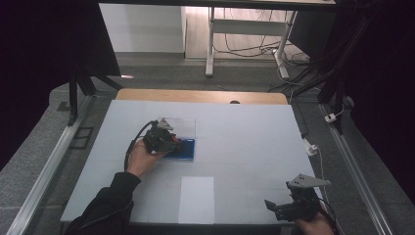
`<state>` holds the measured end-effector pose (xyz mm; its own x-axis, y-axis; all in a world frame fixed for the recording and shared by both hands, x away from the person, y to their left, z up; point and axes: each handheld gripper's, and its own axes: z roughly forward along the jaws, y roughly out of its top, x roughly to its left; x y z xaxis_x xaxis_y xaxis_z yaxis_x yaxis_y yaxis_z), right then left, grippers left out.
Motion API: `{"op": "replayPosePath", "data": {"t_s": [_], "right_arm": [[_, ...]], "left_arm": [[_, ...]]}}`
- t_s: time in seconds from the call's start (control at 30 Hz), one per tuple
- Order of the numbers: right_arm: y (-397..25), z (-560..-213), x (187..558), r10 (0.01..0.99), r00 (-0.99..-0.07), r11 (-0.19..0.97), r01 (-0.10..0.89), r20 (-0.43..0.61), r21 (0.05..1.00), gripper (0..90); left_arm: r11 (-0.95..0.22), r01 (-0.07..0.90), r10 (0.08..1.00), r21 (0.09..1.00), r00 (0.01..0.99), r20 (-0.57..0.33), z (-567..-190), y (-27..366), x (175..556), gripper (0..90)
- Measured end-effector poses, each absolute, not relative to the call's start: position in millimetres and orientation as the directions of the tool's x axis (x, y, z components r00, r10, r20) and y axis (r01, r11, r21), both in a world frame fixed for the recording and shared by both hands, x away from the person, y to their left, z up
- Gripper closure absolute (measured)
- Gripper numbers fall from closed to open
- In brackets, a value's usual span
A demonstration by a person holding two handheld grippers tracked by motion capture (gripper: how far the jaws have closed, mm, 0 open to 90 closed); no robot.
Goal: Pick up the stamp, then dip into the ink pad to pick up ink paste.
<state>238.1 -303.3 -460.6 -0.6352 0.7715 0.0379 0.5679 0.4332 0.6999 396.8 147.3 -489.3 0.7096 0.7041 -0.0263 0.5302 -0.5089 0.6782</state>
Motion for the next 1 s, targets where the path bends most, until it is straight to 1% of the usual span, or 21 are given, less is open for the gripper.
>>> {"op": "replayPosePath", "data": {"t_s": [0.13, 0.4, 0.77, 1.0], "right_arm": [[-303.1, -460.5, 237.8, 0.770, -0.637, 0.435, 0.566, 0.037, 0.700, 0.0], [-303.2, -460.5, 237.4, 0.768, -0.639, 0.438, 0.564, 0.035, 0.700, 0.0], [-301.9, -461.0, 237.9, 0.769, -0.638, 0.441, 0.570, 0.035, 0.694, 0.0], [-301.9, -461.2, 238.0, 0.767, -0.640, 0.443, 0.569, 0.035, 0.692, 0.0]], "left_arm": [[-0.493, 0.535, 0.702, 0.686, 0.710, -0.049, -484.0, 148.9, 395.4, 58.2], [-0.475, 0.522, 0.695, 0.708, 0.716, -0.062, -473.9, 147.1, 392.6, 58.2], [-0.463, 0.513, 0.706, 0.723, 0.706, -0.049, -474.7, 133.1, 395.8, 58.2], [-0.490, 0.523, 0.710, 0.698, 0.704, -0.029, -483.4, 116.6, 401.0, 58.2]]}}
